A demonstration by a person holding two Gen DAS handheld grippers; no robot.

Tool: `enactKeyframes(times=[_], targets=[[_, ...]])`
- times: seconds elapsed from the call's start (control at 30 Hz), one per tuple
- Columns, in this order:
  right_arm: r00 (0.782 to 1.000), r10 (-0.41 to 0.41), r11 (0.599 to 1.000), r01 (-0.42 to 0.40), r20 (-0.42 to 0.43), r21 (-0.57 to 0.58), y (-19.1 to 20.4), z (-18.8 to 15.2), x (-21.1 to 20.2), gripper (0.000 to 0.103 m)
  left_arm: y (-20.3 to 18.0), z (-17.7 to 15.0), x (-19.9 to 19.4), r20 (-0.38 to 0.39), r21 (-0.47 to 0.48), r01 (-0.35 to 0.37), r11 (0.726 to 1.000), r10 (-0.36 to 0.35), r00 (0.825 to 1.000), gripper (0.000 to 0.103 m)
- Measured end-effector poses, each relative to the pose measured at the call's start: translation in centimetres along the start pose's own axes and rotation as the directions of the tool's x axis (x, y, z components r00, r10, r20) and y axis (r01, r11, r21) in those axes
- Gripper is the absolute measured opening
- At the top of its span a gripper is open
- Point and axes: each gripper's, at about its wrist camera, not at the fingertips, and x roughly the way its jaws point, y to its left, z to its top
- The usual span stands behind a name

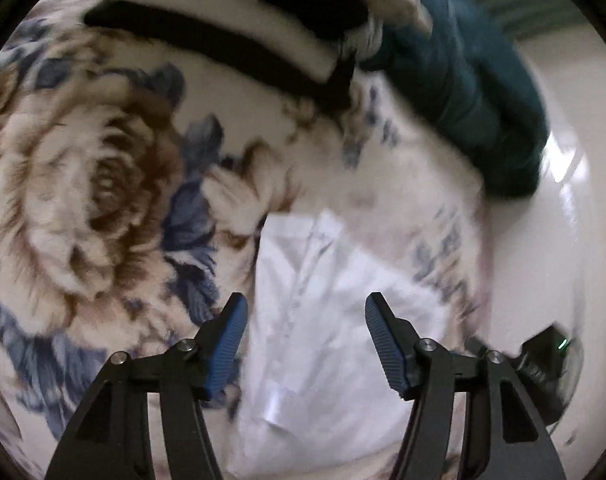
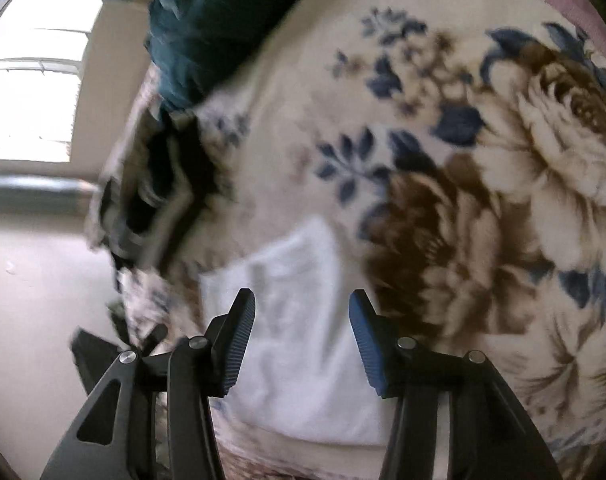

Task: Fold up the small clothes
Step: 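Grasp the shirt's folded end with both grippers, then lift the folded white shirt with both grippers and carry it toward the striped stack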

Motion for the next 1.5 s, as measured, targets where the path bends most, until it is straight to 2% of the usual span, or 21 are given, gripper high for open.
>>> enactKeyframes(times=[0.1, 0.13, 0.17, 0.2, 0.37, 0.53, 0.63, 0.7, 0.77, 0.8, 0.83, 0.9, 0.93, 0.97, 1.07, 1.2, 1.23, 1.3, 1.33, 1.37, 1.5], targets=[[0.999, -0.008, 1.000, 0.009, -0.047, 0.020, -0.9, 0.7, 2.7, 0.051, 0.1, 0.7, 3.4, -0.052, 0.028, -0.031, 0.999, 0.032, 0.998, 0.055], [0.999, -0.002, 1.000, 0.003, -0.048, 0.027, -1.0, 1.0, 3.3, 0.043, 0.0, 0.8, 3.8, -0.037, 0.034, -0.010, 0.999, 0.011, 0.999, 0.021], [1.000, -0.015, 1.000, 0.016, -0.027, 0.024, -0.6, 1.4, 3.6, 0.012, -0.3, 1.0, 3.9, -0.022, 0.052, 0.011, 0.999, -0.010, 1.000, 0.005], [0.999, -0.037, 0.999, 0.037, -0.014, 0.008, -0.1, 1.7, 3.8, 0.003, -0.7, 1.1, 3.7, -0.009, 0.076, 0.012, 0.997, -0.012, 1.000, 0.004], [0.996, -0.069, 0.997, 0.071, 0.058, -0.026, 2.1, 2.7, 3.4, 0.002, -0.5, 1.3, 2.5, 0.020, 0.079, 0.019, 0.997, -0.021, 1.000, 0.004], [0.991, -0.135, 0.990, 0.134, -0.021, -0.052, 1.6, 3.9, 5.9, 0.002, 1.4, 2.2, 4.4, -0.076, -0.021, 0.027, 0.999, -0.029, 0.997, 0.009], [0.991, -0.115, 0.993, 0.115, -0.065, 0.004, 0.1, 3.8, 5.0, 0.006, 1.5, 2.1, 3.3, -0.088, -0.063, 0.065, 0.996, -0.070, 0.994, 0.030], [0.994, -0.096, 0.995, 0.096, -0.058, -0.003, -0.5, 3.2, 3.1, 0.017, 1.7, 1.6, 2.1, -0.068, -0.080, 0.079, 0.994, -0.085, 0.994, 0.051], [0.996, -0.058, 0.998, 0.059, -0.066, 0.017, -1.2, 2.2, 2.0, 0.049, 1.7, 1.1, 1.8, -0.058, -0.076, 0.090, 0.993, -0.094, 0.994, 0.052], [0.996, -0.037, 0.999, 0.040, -0.079, 0.025, -1.5, 1.8, 2.1, 0.050, 1.6, 1.0, 1.9, -0.054, -0.058, 0.080, 0.995, -0.083, 0.995, 0.052], [0.995, -0.017, 0.999, 0.020, -0.103, 0.030, -1.7, 1.5, 2.6, 0.050, 1.6, 0.8, 1.9, -0.045, -0.040, 0.066, 0.997, -0.067, 0.997, 0.050], [0.989, 0.022, 0.999, -0.017, -0.143, 0.035, -1.9, 0.9, 4.0, 0.050, 1.8, 0.7, 2.3, -0.016, -0.016, 0.040, 0.999, -0.041, 0.999, 0.029], [0.989, 0.034, 0.999, -0.029, -0.143, 0.033, -1.9, 0.7, 4.6, 0.036, 2.3, 0.8, 2.5, -0.015, -0.020, 0.010, 1.000, -0.011, 1.000, 0.018], [0.990, 0.030, 0.999, -0.026, -0.136, 0.030, -1.8, 0.6, 5.1, 0.007, 2.9, 1.0, 2.7, -0.015, -0.035, 0.002, 0.999, -0.003, 1.000, 0.018], [0.994, -0.043, 0.998, 0.046, -0.096, 0.038, -2.2, 0.7, 5.4, 0.005, 4.2, 1.6, 2.8, -0.013, -0.066, -0.035, 0.997, 0.034, 0.999, 0.017], [0.993, -0.009, 0.997, 0.018, -0.116, 0.074, -2.7, 0.8, 4.6, 0.007, 5.3, 1.6, 1.7, -0.014, -0.130, 0.066, 0.989, -0.069, 0.998, 0.024], [0.992, 0.009, 0.997, 0.001, -0.124, 0.080, -2.8, 0.7, 4.3, 0.010, 5.6, 1.3, 1.3, -0.014, -0.152, 0.117, 0.981, -0.121, 0.993, 0.032], [0.991, 0.028, 0.997, -0.019, -0.129, 0.074, -3.3, 0.5, 3.3, 0.032, 6.0, 0.4, 0.9, -0.012, -0.165, 0.179, 0.970, -0.184, 0.983, 0.052], [0.991, 0.041, 0.997, -0.032, -0.128, 0.072, -3.7, 0.3, 3.0, 0.050, 6.1, 0.0, 1.0, -0.014, -0.169, 0.204, 0.964, -0.209, 0.978, 0.061], [0.987, 0.064, 0.995, -0.053, -0.144, 0.079, -4.2, 0.0, 3.1, 0.057, 6.2, -0.4, 1.4, -0.026, -0.181, 0.234, 0.955, -0.243, 0.970, 0.064], [0.961, 0.116, 0.993, -0.103, -0.251, 0.061, -5.1, -0.9, 5.8, 0.057, 6.0, -1.9, 4.2, -0.110, -0.235, 0.335, 0.913, -0.367, 0.924, 0.064]])
